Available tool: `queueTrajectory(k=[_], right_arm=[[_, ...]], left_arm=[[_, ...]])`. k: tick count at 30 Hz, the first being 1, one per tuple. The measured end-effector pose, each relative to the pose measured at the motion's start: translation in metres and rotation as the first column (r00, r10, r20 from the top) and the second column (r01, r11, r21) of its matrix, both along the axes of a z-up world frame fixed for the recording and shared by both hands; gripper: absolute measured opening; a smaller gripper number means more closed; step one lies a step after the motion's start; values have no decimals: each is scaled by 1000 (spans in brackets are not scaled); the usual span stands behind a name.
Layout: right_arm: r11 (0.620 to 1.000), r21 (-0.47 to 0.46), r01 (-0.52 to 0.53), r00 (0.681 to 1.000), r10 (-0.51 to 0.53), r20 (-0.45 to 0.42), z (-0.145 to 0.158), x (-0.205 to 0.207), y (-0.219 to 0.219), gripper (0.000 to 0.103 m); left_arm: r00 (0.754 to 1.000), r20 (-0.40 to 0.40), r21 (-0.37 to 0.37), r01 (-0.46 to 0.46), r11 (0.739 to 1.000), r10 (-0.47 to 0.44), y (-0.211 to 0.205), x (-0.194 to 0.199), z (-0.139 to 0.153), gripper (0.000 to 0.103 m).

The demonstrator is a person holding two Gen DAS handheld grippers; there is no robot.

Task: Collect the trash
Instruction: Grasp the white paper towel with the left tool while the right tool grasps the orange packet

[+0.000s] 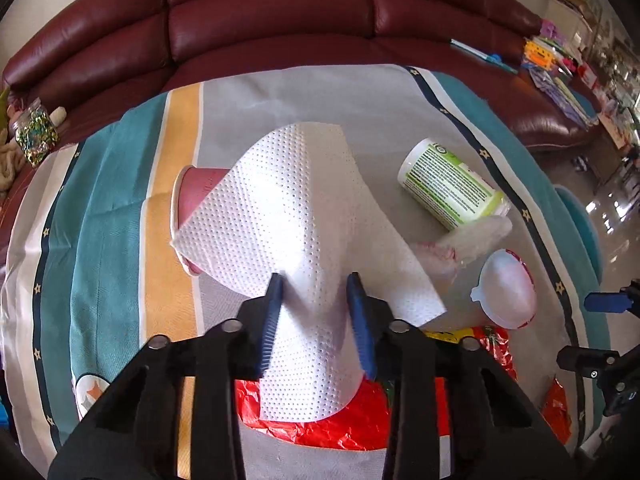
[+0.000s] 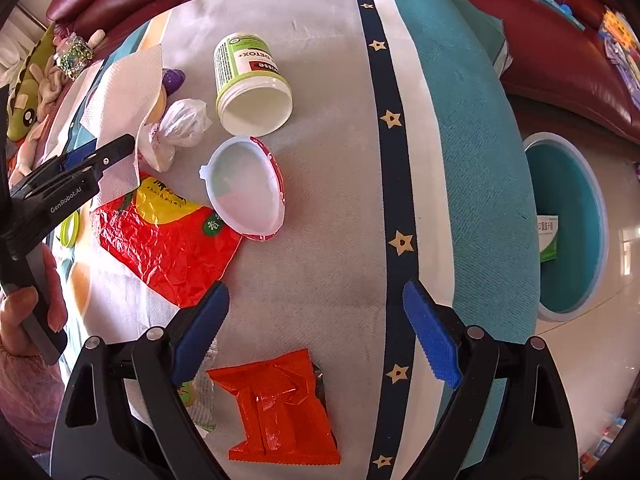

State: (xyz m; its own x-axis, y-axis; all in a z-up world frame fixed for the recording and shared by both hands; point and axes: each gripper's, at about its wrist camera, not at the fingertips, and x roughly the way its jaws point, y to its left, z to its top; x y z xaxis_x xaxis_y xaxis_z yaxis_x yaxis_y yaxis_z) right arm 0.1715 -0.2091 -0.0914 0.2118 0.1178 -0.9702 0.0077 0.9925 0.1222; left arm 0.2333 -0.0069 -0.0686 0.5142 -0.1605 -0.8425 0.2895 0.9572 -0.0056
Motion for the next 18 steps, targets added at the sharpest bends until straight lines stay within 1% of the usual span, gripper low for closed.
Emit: queueTrajectory(k=[1, 2, 4, 8, 12, 14, 18], right_arm=[[1000, -1, -3, 1000, 3, 1, 0, 0, 1, 85], [1000, -2, -6, 1000, 6, 3, 1, -1, 1, 85], [1000, -1, -18, 1000, 18, 11, 3, -3, 4, 85], [999, 8, -40, 999, 40, 10, 3, -12, 8, 85], [998, 40, -52, 999, 53, -13, -1, -22, 14, 85], [996, 65, -67, 997, 69, -28, -3, -33, 17, 85], [995, 65, -80, 994, 84, -71, -12, -53, 19, 85]], left_arm=[[1000, -1, -11, 4, 1000, -4, 1, -3, 2, 9], [1000, 2, -21, 5, 1000, -5, 2, -6, 4, 5], [1000, 13, -44, 12, 999, -12, 7, -15, 12, 3], [999, 23, -85, 24, 996, -22, 13, -31, 24, 2], [1000, 0, -146, 30, 989, -30, 19, -48, 30, 2], [999, -2, -158, 46, 986, -47, 17, -57, 32, 3], [997, 9, -169, 73, 983, -73, 12, -67, 37, 3]])
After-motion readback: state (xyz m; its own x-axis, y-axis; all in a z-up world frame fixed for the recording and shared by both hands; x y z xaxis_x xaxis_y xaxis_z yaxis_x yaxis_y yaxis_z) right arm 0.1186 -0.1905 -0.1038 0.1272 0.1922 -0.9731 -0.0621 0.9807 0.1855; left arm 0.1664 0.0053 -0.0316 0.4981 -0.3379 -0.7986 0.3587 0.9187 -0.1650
